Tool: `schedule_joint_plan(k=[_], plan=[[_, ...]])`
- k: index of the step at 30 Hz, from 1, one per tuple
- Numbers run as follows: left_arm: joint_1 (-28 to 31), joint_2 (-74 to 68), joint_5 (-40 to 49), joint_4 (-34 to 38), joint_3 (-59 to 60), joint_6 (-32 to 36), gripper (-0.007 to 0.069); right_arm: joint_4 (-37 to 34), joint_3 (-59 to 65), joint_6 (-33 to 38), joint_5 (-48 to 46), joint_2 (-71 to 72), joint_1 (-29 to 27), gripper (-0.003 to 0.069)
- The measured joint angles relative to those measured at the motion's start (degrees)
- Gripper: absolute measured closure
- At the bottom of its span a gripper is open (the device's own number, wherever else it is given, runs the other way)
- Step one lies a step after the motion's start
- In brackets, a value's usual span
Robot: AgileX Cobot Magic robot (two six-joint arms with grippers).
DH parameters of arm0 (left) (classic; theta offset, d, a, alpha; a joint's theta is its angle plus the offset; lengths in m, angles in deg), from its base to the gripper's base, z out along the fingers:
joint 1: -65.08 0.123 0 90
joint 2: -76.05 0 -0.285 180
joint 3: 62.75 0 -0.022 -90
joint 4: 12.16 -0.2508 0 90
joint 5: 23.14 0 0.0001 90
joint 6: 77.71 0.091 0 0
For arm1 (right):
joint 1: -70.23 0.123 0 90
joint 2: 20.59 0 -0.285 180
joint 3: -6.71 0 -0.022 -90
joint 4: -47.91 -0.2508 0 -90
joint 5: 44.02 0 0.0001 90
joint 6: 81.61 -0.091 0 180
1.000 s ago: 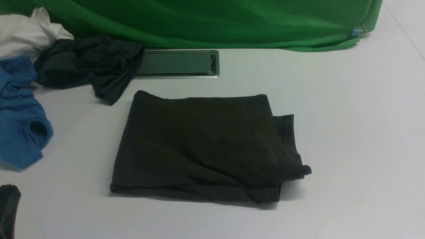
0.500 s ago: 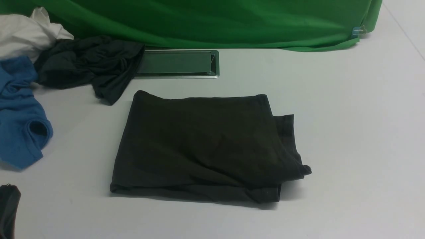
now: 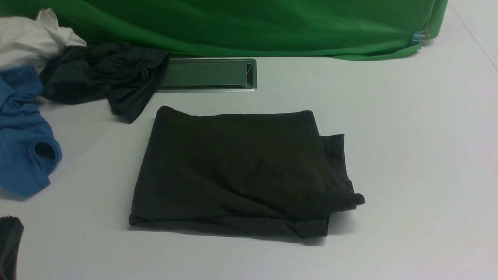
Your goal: Fold a long-sleeved shirt on a white desktop.
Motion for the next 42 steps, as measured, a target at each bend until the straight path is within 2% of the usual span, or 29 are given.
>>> schedule_joint_plan(k=[23,29,42], plan=[[0.00,0.00,0.10,0.00,0.00,1.07,0.0605,0.00,0.00,0.00,0.03,0.00,0.00,0.0419],[0.00,0.00,4.15,0.00,0.00,1.07,0.0605,0.00,0.00,0.00,0.03,0.00,0.00,0.0419],[0.00,0.00,4.71,0.84,0.00,1.01,0.0605,0.00,0.00,0.00,0.03,0.00,0.00,0.0419]])
